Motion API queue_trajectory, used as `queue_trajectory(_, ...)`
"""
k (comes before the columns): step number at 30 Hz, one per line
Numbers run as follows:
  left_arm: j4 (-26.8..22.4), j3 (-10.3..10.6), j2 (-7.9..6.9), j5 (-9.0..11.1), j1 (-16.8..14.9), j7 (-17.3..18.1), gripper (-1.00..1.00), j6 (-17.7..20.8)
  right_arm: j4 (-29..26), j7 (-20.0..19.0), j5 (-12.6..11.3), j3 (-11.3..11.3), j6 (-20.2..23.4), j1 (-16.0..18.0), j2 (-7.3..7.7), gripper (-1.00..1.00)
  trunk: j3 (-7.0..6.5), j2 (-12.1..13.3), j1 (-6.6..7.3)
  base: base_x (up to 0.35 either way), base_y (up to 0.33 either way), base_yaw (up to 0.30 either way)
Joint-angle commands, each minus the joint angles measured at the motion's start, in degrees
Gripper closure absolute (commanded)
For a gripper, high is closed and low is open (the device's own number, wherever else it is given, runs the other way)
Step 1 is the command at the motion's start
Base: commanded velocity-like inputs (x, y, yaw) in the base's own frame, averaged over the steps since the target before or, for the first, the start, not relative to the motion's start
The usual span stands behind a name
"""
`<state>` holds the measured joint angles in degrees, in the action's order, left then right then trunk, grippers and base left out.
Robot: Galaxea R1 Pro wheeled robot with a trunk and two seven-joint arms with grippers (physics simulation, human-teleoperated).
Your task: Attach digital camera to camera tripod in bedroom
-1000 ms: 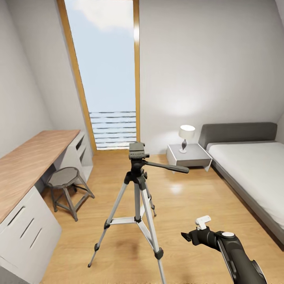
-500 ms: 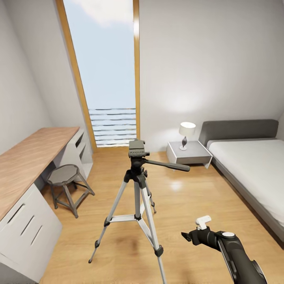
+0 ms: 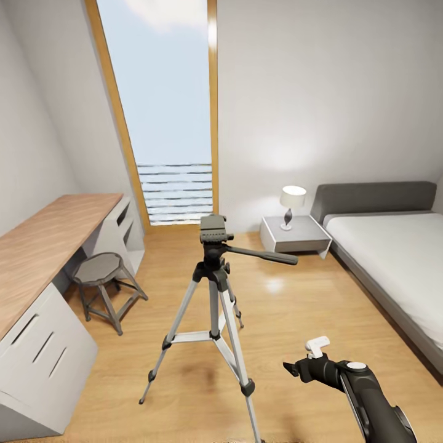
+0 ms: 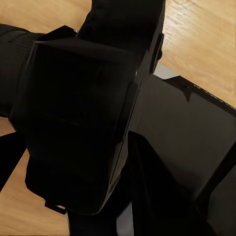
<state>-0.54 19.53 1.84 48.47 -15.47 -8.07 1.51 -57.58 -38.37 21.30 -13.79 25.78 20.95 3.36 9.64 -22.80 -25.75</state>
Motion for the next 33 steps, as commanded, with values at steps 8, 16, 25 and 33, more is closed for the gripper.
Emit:
queue_trajectory(8,-0.1,0.5,0.0,0.4,0.0,-0.3,1.0,0.2,-0.1,-0.5,0.5,-0.2,0.2,0.1,-0.02,-1.0,0.86,-0.1,-0.03,0.0,0.0,0.0)
queue_trajectory(16,-0.1,0.5,0.0,0.3,-0.1,-0.3,1.0,0.2,-0.1,-0.4,0.5,-0.2,0.2,0.1,-0.02,-1.0,1.6,-0.1,-0.03,0.0,0.0,0.0)
queue_trajectory(25,-0.1,0.5,0.0,0.3,0.0,-0.3,1.0,0.2,-0.1,-0.5,0.5,-1.6,0.1,0.1,-0.02,-1.0,2.43,-0.1,-0.03,0.0,0.0,0.0)
queue_trajectory(33,-0.1,0.5,0.0,0.3,0.0,-0.3,1.0,0.2,-0.1,-0.5,0.6,-2.1,0.0,0.1,-0.02,-1.0,3.17,-0.1,-0.03,0.0,0.0,0.0)
